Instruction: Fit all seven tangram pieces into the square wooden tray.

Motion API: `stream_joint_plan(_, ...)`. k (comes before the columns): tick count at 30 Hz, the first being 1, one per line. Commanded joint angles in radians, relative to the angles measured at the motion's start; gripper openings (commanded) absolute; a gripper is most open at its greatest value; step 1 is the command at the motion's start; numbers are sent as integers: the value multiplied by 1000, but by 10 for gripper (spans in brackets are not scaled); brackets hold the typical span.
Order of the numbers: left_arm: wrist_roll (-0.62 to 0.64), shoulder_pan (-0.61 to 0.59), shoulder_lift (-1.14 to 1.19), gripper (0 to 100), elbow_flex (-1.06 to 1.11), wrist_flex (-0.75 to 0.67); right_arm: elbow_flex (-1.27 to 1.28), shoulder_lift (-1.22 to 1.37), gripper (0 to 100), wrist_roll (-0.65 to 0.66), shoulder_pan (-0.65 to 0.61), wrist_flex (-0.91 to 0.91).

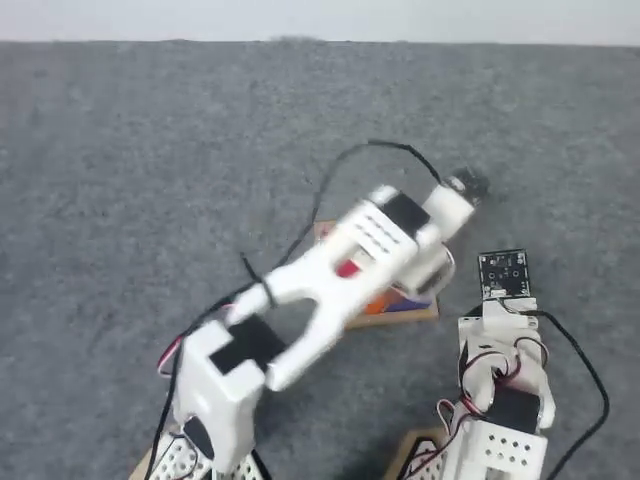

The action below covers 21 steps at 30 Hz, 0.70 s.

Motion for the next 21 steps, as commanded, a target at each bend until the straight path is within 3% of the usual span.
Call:
stream_joint_plan(1,-43,-201,-236,118,2,-21,14,-7,91,-9,12,-8)
stream_joint_plan(4,-75,-321,-364,118,148,-132,14,-5,91,-9,-4,-8)
stream_joint_plan(7,-130,-334,-434,118,355,-282,14,-5,91,-9,-30,-7)
stream_joint_plan(11,-181,-238,-463,118,556,-442,14,-5,91,-9,-31,-5)
stream_joint_plan(21,-256,35,-405,122,704,-671,14,-7,91,-9,-25,-2)
